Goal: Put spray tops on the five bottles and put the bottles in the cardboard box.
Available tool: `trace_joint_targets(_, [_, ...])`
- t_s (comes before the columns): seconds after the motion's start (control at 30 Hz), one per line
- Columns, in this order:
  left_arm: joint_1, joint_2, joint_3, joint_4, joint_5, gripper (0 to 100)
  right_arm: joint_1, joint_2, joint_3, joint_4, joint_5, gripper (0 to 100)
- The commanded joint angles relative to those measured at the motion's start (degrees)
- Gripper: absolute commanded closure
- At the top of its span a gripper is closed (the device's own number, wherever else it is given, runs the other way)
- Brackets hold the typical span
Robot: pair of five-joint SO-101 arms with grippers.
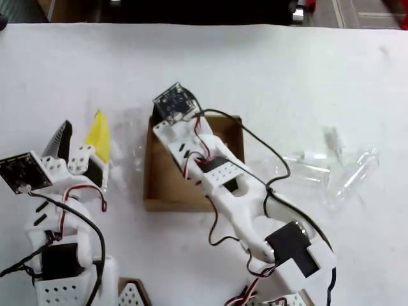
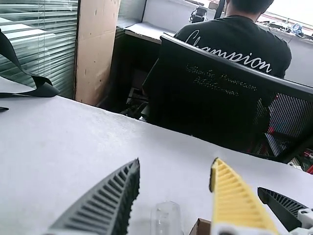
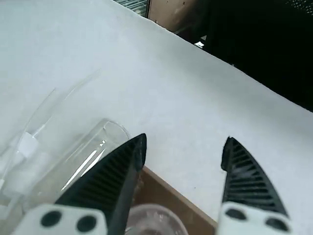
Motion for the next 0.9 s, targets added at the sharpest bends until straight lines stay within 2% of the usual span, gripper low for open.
trace_joint_targets(0.0, [0.7,-0.5,-0.2,-1.1,-0.7,78,-1.0,-3.4,-0.4,0.4,0.9,77.6])
trace_joint_targets(0.17, [0.7,-0.5,-0.2,-1.2,-2.7,78,-1.3,-3.5,-0.7,2.2,0.7,77.6])
trace_joint_targets(0.57, [0.7,-0.5,-0.2,-1.2,-2.8,78,-0.9,-5.5,-0.5,2.4,0.5,77.6])
trace_joint_targets(0.87, [0.7,-0.5,-0.1,-1.1,-2.9,78,-0.2,-6.5,-0.4,6.8,0.5,77.6])
